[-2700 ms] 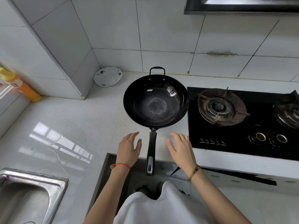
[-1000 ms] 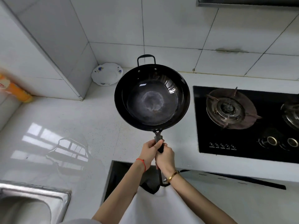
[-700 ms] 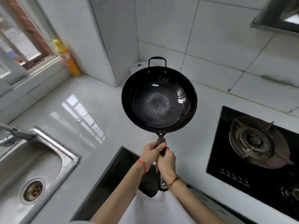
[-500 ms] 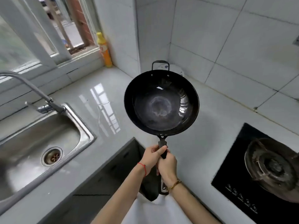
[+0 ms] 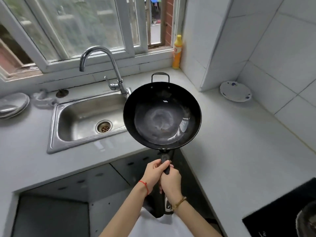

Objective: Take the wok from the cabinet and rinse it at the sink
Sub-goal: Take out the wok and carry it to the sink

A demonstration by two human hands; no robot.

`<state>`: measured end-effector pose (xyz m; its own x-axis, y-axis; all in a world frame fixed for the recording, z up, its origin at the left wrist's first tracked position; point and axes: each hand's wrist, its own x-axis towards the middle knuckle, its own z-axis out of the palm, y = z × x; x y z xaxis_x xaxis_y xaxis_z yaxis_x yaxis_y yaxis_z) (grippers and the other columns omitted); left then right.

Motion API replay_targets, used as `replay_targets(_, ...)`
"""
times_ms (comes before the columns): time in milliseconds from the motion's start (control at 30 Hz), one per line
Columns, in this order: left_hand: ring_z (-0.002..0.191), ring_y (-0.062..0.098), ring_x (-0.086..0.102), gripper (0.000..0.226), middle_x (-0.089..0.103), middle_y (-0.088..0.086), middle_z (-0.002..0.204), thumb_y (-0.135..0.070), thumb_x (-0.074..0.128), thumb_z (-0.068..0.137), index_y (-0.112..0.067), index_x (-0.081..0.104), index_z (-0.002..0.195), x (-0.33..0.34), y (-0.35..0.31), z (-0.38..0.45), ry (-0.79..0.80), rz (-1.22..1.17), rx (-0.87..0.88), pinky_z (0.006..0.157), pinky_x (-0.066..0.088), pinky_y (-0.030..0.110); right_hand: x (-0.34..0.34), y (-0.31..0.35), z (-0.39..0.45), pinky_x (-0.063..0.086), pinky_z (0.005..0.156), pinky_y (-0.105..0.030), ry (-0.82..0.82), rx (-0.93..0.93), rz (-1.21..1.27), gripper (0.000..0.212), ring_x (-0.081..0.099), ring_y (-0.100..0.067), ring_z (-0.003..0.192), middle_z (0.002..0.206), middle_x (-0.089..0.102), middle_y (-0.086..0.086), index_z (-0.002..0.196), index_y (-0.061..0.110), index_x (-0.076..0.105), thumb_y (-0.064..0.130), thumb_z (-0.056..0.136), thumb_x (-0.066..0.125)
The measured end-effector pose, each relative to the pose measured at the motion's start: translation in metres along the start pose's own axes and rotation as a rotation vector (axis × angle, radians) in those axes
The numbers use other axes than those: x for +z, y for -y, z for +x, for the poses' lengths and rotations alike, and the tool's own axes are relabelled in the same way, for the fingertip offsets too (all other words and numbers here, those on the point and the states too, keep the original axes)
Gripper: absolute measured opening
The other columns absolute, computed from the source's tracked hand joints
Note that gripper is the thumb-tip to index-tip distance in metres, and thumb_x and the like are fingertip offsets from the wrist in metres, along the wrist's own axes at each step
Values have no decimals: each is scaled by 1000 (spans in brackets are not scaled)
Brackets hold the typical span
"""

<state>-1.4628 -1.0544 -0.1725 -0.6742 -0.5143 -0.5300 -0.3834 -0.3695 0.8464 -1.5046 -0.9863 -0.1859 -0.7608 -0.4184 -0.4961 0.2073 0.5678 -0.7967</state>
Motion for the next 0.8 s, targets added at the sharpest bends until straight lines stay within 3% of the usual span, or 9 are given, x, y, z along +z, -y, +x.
replay_targets(100, 77, 20, 71, 26, 77, 2, 94, -33, 62, 92, -10, 70, 103, -23, 8, -9, -73, -69, 10, 63, 53, 37, 20, 3, -7, 39, 32, -18, 69, -43, -64, 19, 56, -9, 37, 63, 65, -5, 92, 11, 67, 20, 97, 51)
replay_targets(467, 78, 16, 73, 23, 77, 3, 94, -29, 61, 93, -10, 71, 104, -121, 23, -21, -295, -228, 1, 64, 56, 33, 114, 29, -21, 39, 33, -20, 267, -125, -125, 24, 53, -10, 35, 57, 63, -8, 77, 10, 65, 16, 95, 51)
replay_targets(800, 72, 13, 71, 23, 77, 2, 88, -25, 62, 93, -6, 70, 104, -228, 4, 6, -303, -289, -17, 55, 55, 25, 214, 78, -10, 36, 30, -21, 299, -126, -77, 20, 48, -12, 29, 50, 56, -8, 85, 3, 63, 16, 95, 52)
